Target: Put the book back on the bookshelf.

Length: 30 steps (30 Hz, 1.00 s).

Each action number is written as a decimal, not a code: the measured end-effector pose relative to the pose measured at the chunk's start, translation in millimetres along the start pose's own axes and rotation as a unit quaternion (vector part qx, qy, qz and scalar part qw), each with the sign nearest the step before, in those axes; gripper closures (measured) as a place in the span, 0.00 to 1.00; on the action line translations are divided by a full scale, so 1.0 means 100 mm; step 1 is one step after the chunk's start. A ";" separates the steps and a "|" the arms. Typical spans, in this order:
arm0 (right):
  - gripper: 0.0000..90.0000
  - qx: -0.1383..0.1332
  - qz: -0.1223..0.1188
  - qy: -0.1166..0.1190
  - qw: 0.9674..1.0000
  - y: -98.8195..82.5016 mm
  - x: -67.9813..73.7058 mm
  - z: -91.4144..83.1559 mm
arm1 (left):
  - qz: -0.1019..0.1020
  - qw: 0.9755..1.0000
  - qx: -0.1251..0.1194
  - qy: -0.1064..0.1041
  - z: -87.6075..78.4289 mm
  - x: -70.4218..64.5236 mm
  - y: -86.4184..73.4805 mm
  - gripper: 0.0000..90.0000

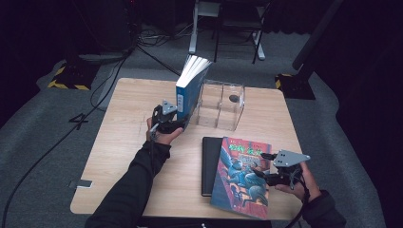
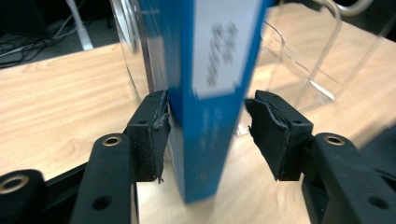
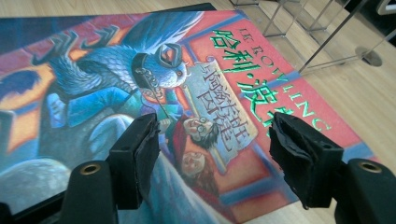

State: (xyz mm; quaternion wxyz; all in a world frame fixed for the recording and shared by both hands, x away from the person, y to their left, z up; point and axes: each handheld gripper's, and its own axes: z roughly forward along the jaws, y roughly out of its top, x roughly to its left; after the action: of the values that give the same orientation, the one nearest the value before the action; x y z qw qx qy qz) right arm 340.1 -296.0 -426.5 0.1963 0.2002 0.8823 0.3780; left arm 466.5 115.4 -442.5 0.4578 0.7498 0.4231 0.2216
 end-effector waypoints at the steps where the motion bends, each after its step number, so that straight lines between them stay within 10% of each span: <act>1: 0.37 0.001 0.004 0.000 1.000 -0.01 0.01 -0.01 | 0.002 1.000 0.005 -0.003 -0.02 0.00 -0.02 0.51; 16: 0.29 0.012 0.080 0.004 0.997 -0.18 0.08 -0.10 | 0.083 0.992 0.065 -0.065 -0.49 -0.14 -0.57 0.35; 30: 0.21 0.028 0.153 0.018 0.988 -0.31 0.09 -0.18 | 0.138 0.973 0.113 -0.147 -0.70 -0.47 -0.90 0.29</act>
State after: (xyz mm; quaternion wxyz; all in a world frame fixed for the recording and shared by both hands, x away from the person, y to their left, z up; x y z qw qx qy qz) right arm 317.1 -321.6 -439.3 0.1147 0.3311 0.8551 0.3822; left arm 351.9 131.0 -485.2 0.3922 0.8723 0.2659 0.1206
